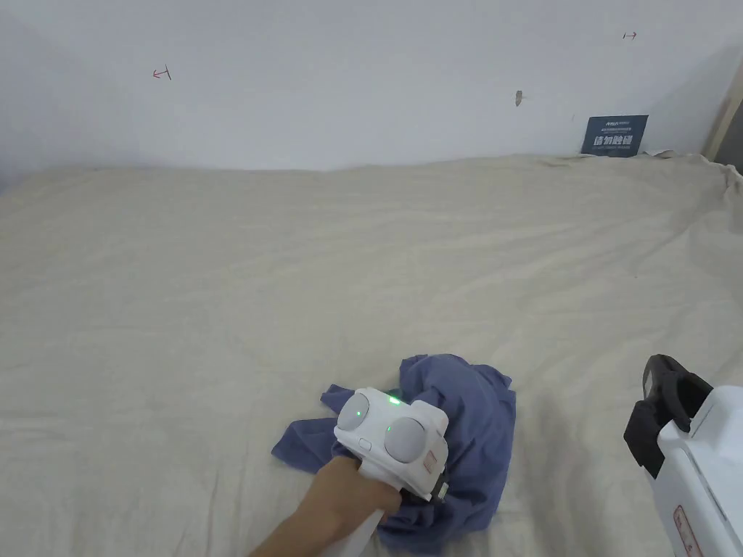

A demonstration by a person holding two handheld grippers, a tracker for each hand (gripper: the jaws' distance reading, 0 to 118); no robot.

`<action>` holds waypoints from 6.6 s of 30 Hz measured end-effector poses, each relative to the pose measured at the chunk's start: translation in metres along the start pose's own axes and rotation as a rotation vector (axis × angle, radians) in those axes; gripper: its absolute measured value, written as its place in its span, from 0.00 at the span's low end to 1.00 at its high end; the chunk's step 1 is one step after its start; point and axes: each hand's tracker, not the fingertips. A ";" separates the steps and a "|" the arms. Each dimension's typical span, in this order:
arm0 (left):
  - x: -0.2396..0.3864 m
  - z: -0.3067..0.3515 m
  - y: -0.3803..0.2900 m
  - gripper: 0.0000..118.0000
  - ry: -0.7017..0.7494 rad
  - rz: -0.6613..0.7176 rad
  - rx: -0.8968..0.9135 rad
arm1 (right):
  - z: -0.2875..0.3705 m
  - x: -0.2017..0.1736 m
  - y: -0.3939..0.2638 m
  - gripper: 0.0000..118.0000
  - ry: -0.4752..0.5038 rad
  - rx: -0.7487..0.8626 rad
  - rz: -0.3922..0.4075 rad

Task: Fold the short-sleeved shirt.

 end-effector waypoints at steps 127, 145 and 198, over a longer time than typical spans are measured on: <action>-0.147 0.111 -0.056 0.00 0.142 0.394 0.315 | -0.149 -0.025 -0.006 0.00 0.183 -0.295 0.121; -0.155 0.118 -0.070 0.00 0.149 0.417 0.324 | -0.300 -0.041 -0.090 0.77 0.238 -0.728 0.082; -0.296 0.405 0.131 0.00 0.489 0.528 0.775 | -0.303 0.048 0.291 0.02 0.059 -0.143 -0.013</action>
